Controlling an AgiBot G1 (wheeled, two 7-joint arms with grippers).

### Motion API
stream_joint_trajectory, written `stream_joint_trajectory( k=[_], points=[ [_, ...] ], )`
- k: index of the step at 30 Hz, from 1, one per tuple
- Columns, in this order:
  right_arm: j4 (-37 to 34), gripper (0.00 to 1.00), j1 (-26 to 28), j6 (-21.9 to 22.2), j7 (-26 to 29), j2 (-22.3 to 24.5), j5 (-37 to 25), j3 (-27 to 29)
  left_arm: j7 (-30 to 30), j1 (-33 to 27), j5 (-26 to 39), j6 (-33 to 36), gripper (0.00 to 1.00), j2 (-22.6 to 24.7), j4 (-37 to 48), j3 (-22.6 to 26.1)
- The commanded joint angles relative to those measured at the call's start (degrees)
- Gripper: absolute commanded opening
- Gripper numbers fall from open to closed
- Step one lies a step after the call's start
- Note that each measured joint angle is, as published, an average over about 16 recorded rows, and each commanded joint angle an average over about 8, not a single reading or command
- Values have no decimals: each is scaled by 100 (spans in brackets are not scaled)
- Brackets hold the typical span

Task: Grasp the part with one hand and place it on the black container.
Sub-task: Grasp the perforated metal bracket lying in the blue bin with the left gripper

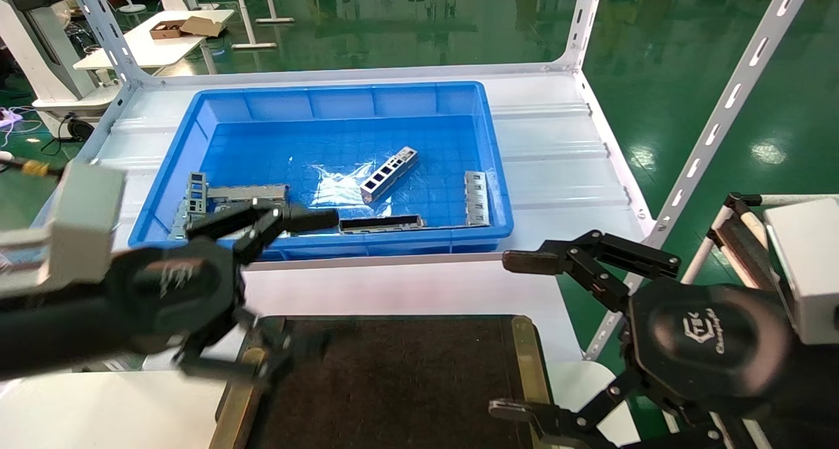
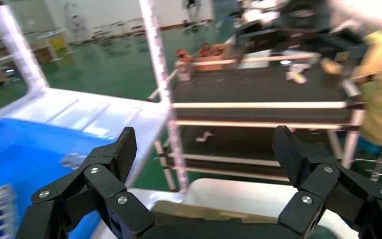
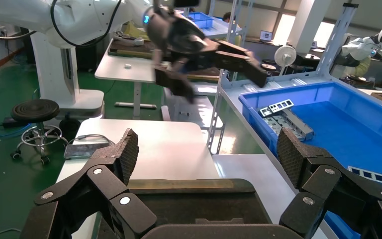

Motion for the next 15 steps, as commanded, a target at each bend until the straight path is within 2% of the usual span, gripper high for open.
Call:
stream_joint_trajectory(
  k=[1, 8, 15],
  points=[
    [0, 100, 0, 0, 0, 0, 1, -1, -45, -77, 153, -175, 100, 56, 7, 41],
    [0, 100, 1, 1, -2, 2, 3, -4, -388, -556, 756, -837, 100, 511, 377, 310],
    [-1, 100, 2, 3, -4, 3, 5, -7, -410, -1145, 1503, -1511, 100, 1217, 1254, 646]
  ],
)
